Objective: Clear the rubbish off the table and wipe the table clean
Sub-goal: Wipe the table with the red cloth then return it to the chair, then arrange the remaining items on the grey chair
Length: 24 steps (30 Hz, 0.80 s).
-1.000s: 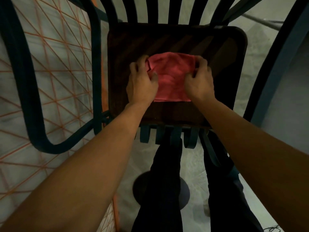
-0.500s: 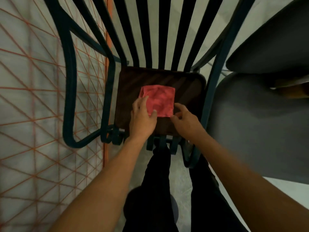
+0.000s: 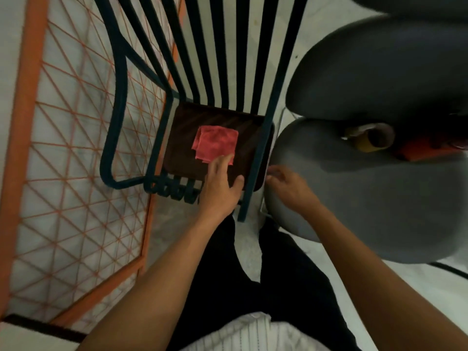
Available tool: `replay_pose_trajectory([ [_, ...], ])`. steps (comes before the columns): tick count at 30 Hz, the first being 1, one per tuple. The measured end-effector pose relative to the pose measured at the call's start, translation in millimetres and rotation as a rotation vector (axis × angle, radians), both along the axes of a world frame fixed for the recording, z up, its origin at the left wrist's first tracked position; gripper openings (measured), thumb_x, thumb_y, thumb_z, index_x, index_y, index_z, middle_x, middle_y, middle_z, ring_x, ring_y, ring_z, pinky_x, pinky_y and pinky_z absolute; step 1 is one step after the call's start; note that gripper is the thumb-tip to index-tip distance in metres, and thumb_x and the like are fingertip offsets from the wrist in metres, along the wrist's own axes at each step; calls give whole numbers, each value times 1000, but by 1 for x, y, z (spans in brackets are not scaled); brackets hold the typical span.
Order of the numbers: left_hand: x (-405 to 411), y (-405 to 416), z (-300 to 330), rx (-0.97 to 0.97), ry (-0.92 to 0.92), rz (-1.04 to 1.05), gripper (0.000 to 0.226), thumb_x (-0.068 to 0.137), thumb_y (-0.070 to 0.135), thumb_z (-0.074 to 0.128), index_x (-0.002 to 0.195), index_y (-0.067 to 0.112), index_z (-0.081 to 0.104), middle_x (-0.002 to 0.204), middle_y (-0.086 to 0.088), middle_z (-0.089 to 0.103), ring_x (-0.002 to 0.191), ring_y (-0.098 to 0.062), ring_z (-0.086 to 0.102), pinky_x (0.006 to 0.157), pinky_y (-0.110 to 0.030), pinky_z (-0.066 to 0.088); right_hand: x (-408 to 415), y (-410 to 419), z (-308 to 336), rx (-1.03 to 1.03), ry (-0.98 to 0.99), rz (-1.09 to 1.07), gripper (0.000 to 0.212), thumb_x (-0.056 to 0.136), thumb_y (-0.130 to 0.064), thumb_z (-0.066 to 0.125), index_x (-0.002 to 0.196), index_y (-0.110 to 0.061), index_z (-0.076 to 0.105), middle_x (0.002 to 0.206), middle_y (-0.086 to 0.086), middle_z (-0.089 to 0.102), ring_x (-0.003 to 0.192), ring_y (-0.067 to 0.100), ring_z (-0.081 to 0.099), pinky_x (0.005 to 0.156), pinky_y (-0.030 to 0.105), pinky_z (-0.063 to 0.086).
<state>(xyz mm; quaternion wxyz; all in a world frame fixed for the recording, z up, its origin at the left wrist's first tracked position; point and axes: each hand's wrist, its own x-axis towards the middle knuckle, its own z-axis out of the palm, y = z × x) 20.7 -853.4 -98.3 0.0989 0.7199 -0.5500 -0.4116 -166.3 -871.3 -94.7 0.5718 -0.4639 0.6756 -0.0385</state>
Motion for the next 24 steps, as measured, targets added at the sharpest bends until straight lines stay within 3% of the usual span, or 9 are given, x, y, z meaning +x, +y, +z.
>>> replay_pose_trajectory([
  [2,-17,12,12,-7,-18,26,60,98,35,59,152,32,33,154,4,31,138,-16,41,106,-27,37,-24,17,10,2,25,4,39,98,-28,53,136,-19,53,130,8,62,120,28,57,97,31,42],
  [6,-45,29,26,33,10,26,62,98,38,58,153,35,29,158,5,27,143,-16,35,117,-41,37,-55,46,17,18,45,-6,38,97,-29,52,135,-25,51,100,4,64,100,28,63,83,29,43],
  [9,-67,39,44,30,31,-34,63,99,37,58,154,33,29,159,4,26,145,-16,33,117,-38,34,-76,67,26,30,61,-48,40,97,-28,53,137,-26,47,100,6,68,89,24,61,80,31,45],
  [12,-79,43,58,13,62,-98,62,99,36,59,154,33,30,158,4,28,143,-15,34,113,-31,33,-91,85,33,41,93,-82,43,96,-27,54,138,-27,46,102,8,69,95,27,63,84,34,46],
  [18,-81,49,69,34,105,-219,64,99,40,58,154,37,25,160,7,23,143,-15,36,114,-44,41,-110,118,47,11,142,-227,43,96,-24,55,137,-26,43,96,7,66,82,23,63,79,35,49],
  [24,-78,59,79,-22,157,-279,63,99,40,57,154,35,26,158,6,25,141,-16,38,114,-44,40,-101,135,58,-82,192,-302,43,96,-20,55,138,-21,45,90,6,62,85,25,60,79,34,46],
])
